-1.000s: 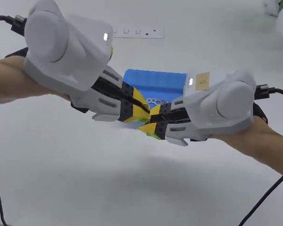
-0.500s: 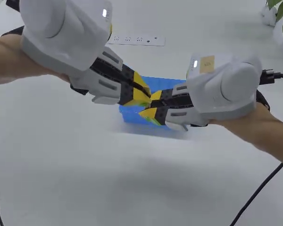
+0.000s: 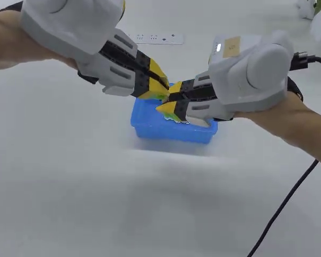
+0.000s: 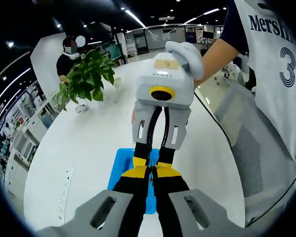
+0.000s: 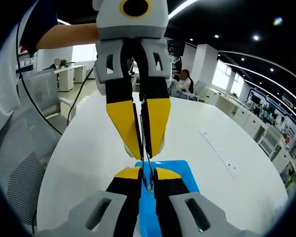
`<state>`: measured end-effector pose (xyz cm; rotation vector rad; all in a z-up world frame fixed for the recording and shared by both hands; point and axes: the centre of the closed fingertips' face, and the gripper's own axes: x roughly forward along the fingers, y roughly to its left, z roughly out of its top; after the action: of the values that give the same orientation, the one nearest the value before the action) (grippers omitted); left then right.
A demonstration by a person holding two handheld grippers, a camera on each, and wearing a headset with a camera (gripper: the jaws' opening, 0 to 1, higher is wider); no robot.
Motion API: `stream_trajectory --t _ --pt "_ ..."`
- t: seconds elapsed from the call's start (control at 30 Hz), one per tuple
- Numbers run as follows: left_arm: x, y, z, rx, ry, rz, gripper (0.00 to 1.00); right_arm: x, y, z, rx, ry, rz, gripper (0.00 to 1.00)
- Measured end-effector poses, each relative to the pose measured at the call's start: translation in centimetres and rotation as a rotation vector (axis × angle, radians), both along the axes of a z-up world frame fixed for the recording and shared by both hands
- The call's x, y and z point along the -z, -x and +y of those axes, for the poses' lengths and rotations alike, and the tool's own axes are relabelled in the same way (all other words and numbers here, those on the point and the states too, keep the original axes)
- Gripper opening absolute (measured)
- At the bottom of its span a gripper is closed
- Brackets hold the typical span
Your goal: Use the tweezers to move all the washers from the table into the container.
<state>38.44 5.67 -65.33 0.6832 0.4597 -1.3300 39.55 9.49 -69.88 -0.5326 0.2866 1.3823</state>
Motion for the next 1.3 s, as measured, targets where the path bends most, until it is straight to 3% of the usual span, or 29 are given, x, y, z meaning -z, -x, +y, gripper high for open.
stream_trajectory --t 0.17,0.27,0.67,0.9,1.3 --pt "1.1 -1.6 -0.4 0.012 -0.017 0.008 0.07 1.0 -1.4 -0.5 0.020 -0.001 0.011 0.10" --pt "2.6 -2.8 -0.3 0.009 -0.027 0.023 0.07 2.2 -2.0 -0.6 0.026 0.010 0.022 0.10" --pt "6.2 -4.9 -0.2 -0.023 -0.032 0.087 0.07 5.6 -3.7 -0.7 0.046 0.025 0.087 0.10" --pt "6.9 -4.6 -0.1 -0.023 -0.037 0.107 0.07 6.8 -3.8 -0.5 0.046 0.030 0.109 0.10" --pt "7.2 -4.3 -0.1 -0.025 -0.038 0.114 0.07 7.1 -3.6 -0.5 0.044 0.037 0.116 0.10"
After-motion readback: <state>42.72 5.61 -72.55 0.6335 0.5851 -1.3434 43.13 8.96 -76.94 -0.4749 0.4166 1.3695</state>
